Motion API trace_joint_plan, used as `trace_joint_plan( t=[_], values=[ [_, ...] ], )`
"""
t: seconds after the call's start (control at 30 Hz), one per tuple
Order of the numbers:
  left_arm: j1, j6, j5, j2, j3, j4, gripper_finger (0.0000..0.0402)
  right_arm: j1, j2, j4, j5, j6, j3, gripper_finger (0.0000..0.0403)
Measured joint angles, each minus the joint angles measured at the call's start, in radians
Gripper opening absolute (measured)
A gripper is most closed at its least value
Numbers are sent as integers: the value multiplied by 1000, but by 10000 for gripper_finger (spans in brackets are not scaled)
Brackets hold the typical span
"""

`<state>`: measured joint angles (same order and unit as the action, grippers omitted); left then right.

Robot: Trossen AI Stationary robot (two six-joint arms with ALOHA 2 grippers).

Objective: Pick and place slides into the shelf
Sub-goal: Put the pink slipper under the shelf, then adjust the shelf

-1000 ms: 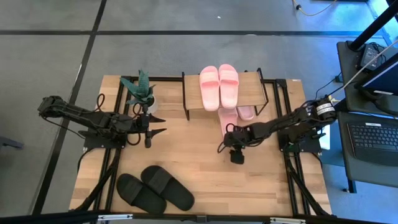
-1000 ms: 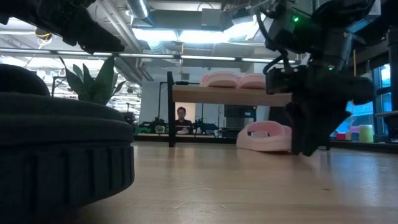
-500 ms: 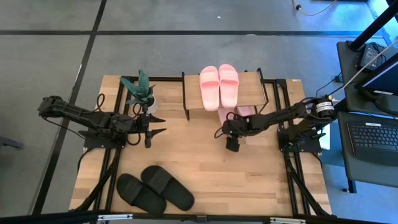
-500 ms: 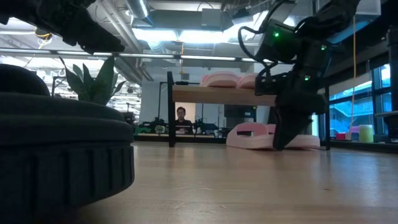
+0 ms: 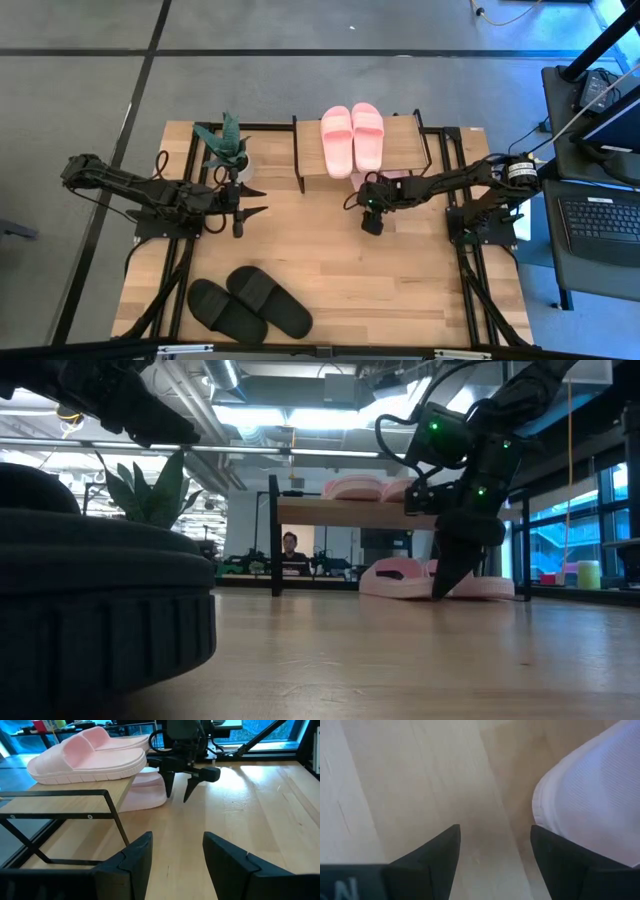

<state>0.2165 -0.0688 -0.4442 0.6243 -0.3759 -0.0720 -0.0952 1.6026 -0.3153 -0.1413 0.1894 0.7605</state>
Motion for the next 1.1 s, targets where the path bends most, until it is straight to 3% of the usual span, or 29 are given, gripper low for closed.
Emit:
trace_joint_plan(
  t=[0.67,1.1],
  values=[
    [0,-34,0,0,0,-15,166,30,-6,10,-1,15,3,242],
    [0,-34,0,0,0,-14,166,193,-29,83,31,-14,221,242]
  ],
)
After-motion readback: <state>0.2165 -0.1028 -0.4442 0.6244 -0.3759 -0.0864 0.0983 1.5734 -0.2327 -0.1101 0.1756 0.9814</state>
